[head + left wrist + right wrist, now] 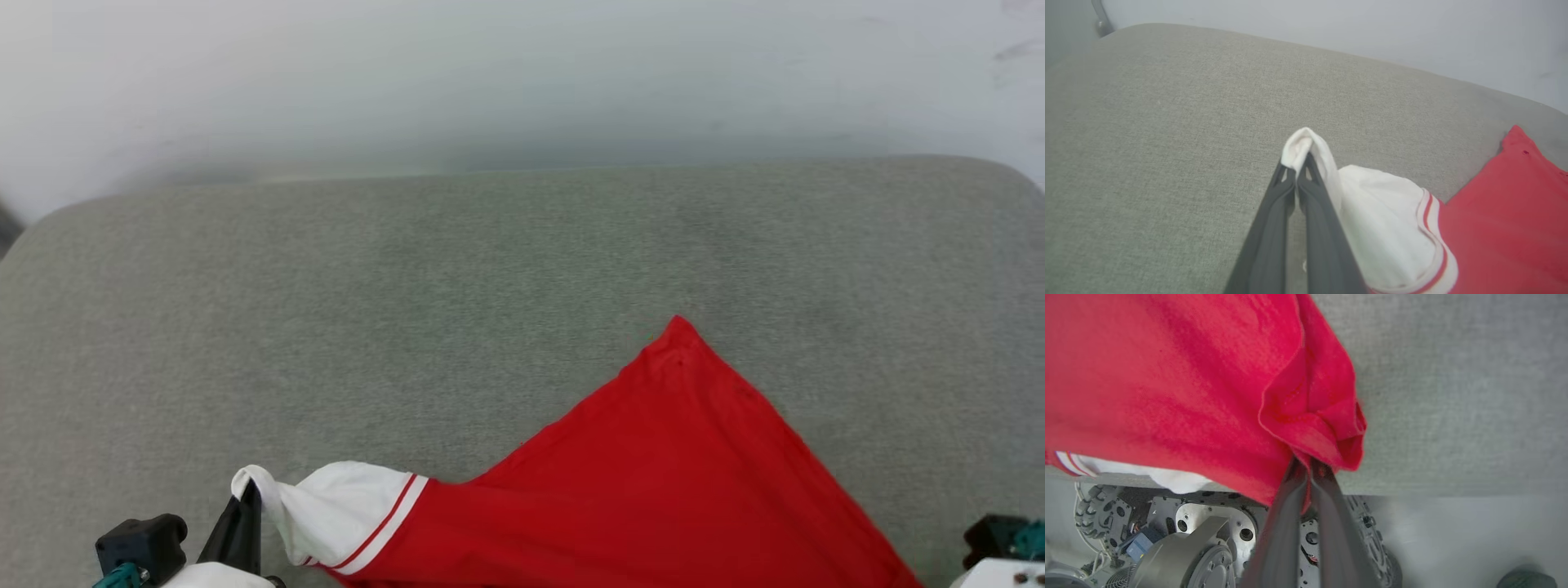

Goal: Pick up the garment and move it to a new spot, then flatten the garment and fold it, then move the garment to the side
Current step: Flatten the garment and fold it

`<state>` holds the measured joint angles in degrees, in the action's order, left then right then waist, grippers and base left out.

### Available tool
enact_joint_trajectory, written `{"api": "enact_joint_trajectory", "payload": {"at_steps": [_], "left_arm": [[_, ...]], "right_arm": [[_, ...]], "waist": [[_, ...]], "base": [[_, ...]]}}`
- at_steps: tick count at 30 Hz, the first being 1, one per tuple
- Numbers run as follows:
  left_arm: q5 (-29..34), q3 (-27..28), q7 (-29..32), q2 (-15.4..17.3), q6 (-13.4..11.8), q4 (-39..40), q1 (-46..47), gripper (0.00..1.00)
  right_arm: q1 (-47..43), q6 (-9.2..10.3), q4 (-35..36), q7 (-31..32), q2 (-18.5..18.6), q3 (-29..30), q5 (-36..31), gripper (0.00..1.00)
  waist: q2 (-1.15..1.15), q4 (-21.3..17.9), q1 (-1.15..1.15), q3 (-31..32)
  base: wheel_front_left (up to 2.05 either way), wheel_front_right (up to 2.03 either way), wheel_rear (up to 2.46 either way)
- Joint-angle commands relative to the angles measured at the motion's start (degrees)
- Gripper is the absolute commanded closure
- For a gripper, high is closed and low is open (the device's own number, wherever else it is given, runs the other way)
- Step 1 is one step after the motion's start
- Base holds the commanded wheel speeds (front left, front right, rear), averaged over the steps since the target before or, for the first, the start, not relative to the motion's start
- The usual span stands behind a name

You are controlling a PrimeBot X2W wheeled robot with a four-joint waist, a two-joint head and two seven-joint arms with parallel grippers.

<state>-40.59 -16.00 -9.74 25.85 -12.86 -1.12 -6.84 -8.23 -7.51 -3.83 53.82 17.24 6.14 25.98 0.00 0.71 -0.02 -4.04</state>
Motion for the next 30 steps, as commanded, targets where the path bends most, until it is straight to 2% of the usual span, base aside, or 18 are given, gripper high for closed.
{"api": "enact_joint_trajectory", "payload": {"at_steps": [1, 2, 7, 12, 14, 18, 21, 25, 30], "left_arm": [[0.21, 0.06, 0.14, 0.15, -0.45, 0.49, -0.44, 1.0], [0.55, -0.14, 0.38, 0.32, -0.62, 0.77, -0.44, 1.0], [1.16, -0.89, 1.55, 0.56, -1.39, 2.17, 0.56, 1.0], [1.84, -1.25, 2.38, 1.06, -2.16, 3.18, 1.33, 1.0], [1.83, -1.4, 2.63, 0.87, -2.33, 3.74, 1.79, 1.0], [2.28, -1.78, 2.9, 0.6, -2.22, 4.56, 3.92, 1.0], [2.66, -2.61, 2.83, -0.17, -1.89, 5.09, 5.93, 1.0], [3.21, -3.9, 2.47, -1.27, -0.82, 5.1, 9.29, 1.0], [3.78, -5.28, 1.47, -2.82, 0.72, 4.76, 13.1, 1.0]], "right_arm": [[-1.28, 0.03, 1.3, -0.01, -1.54, 0.57, 0.31, 0.59], [-2.32, 0.03, 2.73, -0.78, -2.67, 1.24, 0.26, 0.0], [-3.61, 0.02, 8.84, -8.79, -6.92, 3.53, 1.28, 0.0], [-0.04, 0.03, 13.41, -21.92, -6.83, 4.44, 1.18, 0.0], [2.27, 0.03, 12.99, -26.35, -5.98, 4.39, 0.29, 0.0], [9.56, 0.03, 8.12, -29.99, -4.74, 2.41, -0.62, 0.0], [16.0, 0.03, 2.82, -27.73, -3.05, -0.63, -0.33, 0.0], [25.25, 0.03, -4.14, -19.36, 1.03, -7.18, 0.85, 0.0], [35.24, 0.02, -10.54, -9.04, 3.57, -14.41, 3.08, 0.0]], "waist": [[0.0, -1.3, 0.02, 0.54], [0.0, -1.6, 0.02, 0.4], [0.0, -2.31, 0.02, -0.18], [0.0, -2.07, 0.02, -0.62], [0.0, -1.62, 0.02, -1.15], [0.0, -0.32, 0.02, -2.86], [0.0, 1.34, 0.02, -4.8], [0.0, 4.05, 0.02, -7.58], [0.0, 7.6, 0.02, -11.15]], "base": [[0.0, 0.0, 0.0], [0.0, 0.0, 0.0], [0.0, 0.0, 0.0], [0.0, 0.0, 0.0], [0.0, 0.0, 0.0], [0.0, 0.0, 0.0], [0.0, 0.0, 0.0], [0.0, 0.0, 0.0], [0.0, 0.0, 0.0]]}}
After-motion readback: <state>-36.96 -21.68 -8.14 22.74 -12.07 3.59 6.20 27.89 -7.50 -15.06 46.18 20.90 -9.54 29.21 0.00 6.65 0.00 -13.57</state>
